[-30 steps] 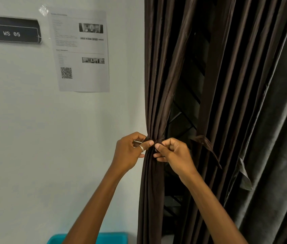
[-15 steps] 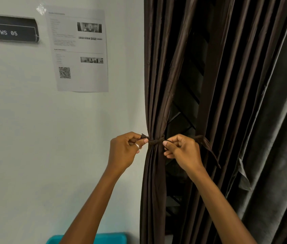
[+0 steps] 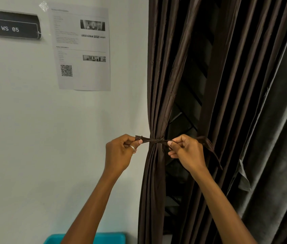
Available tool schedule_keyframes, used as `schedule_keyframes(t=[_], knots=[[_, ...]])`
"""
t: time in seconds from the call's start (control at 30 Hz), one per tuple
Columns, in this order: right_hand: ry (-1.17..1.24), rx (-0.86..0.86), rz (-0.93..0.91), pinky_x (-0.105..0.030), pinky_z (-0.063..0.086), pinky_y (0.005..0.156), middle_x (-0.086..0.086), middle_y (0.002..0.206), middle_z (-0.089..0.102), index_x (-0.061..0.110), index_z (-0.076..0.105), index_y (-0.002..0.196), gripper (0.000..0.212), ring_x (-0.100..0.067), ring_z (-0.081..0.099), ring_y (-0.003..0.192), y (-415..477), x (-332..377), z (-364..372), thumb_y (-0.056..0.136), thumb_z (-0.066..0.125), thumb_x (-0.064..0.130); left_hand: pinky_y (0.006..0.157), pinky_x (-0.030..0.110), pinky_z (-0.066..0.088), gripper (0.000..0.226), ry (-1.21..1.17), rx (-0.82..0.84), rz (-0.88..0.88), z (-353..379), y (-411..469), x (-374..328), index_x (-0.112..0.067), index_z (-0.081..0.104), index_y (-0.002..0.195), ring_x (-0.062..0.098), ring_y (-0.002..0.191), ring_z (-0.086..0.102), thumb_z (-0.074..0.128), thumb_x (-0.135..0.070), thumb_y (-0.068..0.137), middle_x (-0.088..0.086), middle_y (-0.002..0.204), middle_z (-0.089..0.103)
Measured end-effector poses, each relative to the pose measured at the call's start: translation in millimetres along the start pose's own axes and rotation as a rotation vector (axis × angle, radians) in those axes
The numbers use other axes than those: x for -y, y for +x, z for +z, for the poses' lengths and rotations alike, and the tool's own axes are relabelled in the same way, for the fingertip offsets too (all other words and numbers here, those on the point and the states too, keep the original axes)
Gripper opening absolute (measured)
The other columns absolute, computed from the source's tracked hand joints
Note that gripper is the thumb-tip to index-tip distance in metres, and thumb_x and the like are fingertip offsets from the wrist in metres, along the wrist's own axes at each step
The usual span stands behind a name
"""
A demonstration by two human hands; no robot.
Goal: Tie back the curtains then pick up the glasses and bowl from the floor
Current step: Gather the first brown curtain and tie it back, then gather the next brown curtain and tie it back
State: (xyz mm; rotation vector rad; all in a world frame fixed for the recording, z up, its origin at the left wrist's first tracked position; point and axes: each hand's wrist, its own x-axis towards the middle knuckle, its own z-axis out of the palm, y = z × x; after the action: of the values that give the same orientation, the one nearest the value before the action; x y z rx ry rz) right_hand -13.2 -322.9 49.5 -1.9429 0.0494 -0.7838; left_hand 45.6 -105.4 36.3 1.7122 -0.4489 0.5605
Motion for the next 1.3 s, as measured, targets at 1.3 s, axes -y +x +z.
schedule_keyframes(t=[1.3], knots=[[-0.530, -0.375, -0.089, -0.042, 0.056, 0.095, -0.005, 0.130, 0.065, 0.012, 0.056, 0.134, 0.041, -0.021, 0.062, 0.121, 13, -39, -79, 0.098, 0.065, 0.028, 0.066, 0.015, 0.052, 0.011, 0.016, 0.383, -0.068, 84, -34, -13, -0.042, 0.067, 0.087, -0.001, 0.073, 0.069, 0.062, -0.041, 0.096, -0.024, 0.078, 0.071]])
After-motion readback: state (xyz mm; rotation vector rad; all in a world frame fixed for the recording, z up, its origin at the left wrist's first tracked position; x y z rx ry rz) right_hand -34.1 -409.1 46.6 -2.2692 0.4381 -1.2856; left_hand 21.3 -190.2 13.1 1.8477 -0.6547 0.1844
